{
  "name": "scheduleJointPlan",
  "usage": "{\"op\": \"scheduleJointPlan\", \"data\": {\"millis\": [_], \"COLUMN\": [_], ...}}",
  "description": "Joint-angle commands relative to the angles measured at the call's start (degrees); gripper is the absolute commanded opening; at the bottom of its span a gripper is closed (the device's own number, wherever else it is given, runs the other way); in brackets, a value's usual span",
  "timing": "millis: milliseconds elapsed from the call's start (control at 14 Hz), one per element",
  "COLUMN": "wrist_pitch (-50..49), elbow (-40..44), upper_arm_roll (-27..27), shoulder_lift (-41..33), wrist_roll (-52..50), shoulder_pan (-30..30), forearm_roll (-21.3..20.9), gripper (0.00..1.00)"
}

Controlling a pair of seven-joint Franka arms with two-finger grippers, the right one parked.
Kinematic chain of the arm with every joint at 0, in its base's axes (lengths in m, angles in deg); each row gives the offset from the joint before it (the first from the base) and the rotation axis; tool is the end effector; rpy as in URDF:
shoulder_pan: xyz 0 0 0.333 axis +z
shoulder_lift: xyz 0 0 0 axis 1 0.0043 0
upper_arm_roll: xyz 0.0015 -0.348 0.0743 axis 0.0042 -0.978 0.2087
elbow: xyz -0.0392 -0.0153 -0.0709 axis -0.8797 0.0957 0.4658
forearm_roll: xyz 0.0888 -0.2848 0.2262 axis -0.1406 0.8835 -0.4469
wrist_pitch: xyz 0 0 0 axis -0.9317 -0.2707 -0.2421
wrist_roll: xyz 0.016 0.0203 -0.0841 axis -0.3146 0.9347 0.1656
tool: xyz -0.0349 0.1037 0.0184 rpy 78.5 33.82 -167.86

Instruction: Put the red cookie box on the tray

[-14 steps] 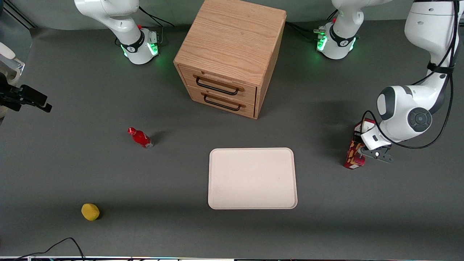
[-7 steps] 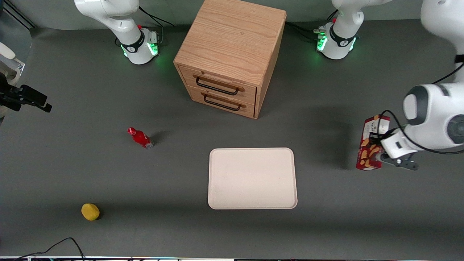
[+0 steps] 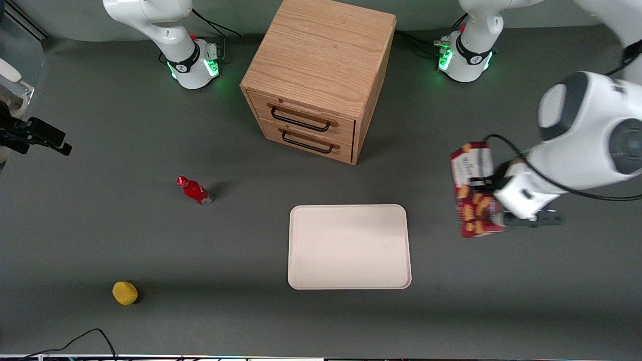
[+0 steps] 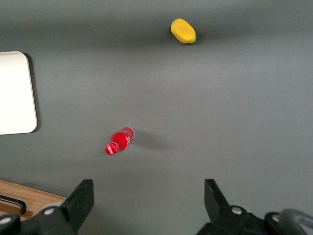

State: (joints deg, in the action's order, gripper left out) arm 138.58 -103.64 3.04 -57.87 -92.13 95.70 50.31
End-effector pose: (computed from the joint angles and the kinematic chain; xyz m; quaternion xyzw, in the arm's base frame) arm 0.6189 -0.1798 0.5110 0.9935 0.0403 -0.0672 0.0830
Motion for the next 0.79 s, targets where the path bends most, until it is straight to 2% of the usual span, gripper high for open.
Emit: {"op": "scheduleJointPlan", "data": {"millis": [0,214,357,429,500,571,714], "wrist_pitch": [11.3,23.53,27.77,29.44,31.2,31.65,30.87], "elbow": [1.87,1.78,1.26,0.82,0.21,-0.49,-0.33], "upper_arm_roll": [-4.38,-5.44,-5.44,-5.44,-5.44,-5.44,-5.79], "shoulder_lift": [8.36,18.38,22.44,24.02,24.65,24.31,23.52], "wrist_roll": [-8.98,-14.7,-16.64,-18.13,-19.97,-20.6,-20.69], "shoulder_pan": [-1.62,-3.48,-3.92,-3.92,-3.92,-3.83,-3.13], "forearm_roll": [-3.64,-14.09,-20.77,-23.33,-25.44,-25.98,-25.46], "gripper": [0.0,0.0,0.0,0.07,0.68,1.0,1.0]}}
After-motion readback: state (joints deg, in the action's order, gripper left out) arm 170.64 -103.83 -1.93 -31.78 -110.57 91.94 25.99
